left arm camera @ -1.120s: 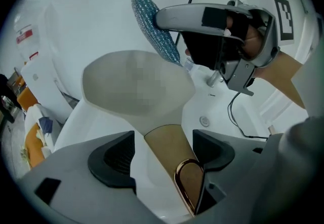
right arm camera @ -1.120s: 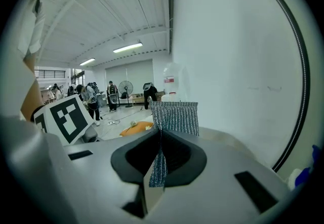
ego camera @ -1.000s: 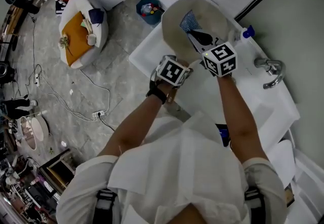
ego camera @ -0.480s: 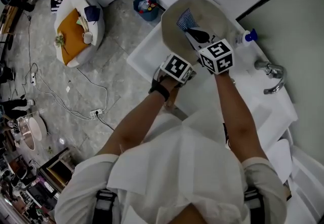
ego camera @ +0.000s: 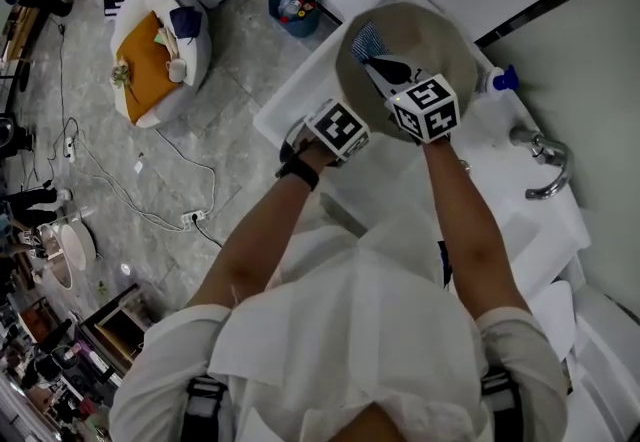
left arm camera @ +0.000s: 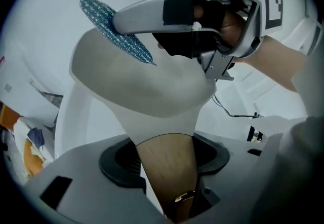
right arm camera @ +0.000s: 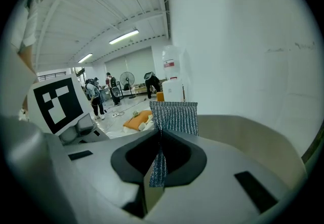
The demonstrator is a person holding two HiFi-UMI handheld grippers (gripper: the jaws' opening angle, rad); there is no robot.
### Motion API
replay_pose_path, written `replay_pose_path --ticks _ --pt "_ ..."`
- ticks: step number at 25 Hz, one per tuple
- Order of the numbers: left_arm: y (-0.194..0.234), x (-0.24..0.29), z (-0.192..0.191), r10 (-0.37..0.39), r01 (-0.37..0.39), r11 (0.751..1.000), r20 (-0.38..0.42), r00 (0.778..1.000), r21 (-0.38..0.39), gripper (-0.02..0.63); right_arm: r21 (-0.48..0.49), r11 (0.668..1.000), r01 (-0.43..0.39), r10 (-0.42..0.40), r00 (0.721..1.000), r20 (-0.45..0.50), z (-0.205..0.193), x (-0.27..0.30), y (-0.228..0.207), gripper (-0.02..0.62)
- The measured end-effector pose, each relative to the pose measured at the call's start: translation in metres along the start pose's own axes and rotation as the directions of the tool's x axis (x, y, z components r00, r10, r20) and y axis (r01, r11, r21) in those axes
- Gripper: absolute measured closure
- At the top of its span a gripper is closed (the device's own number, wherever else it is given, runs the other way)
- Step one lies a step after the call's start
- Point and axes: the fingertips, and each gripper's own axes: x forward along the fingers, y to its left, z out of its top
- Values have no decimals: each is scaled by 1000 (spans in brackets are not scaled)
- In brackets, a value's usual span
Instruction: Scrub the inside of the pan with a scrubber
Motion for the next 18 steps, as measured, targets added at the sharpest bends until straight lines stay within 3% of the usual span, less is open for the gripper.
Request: replay_pose_path --ticks 5,11,18 --pt "7 -5 -1 -31 35 998 -75 997 61 345 25 1000 -7 8 1000 -29 -10 7 -5 572" --pt "13 -7 -4 -37 47 996 -127 991 76 348 70 996 -62 68 994 -86 -36 16 -3 572" --pt "34 -19 -21 -40 52 996 -165 986 75 348 95 989 -117 124 990 -67 -32 34 9 572"
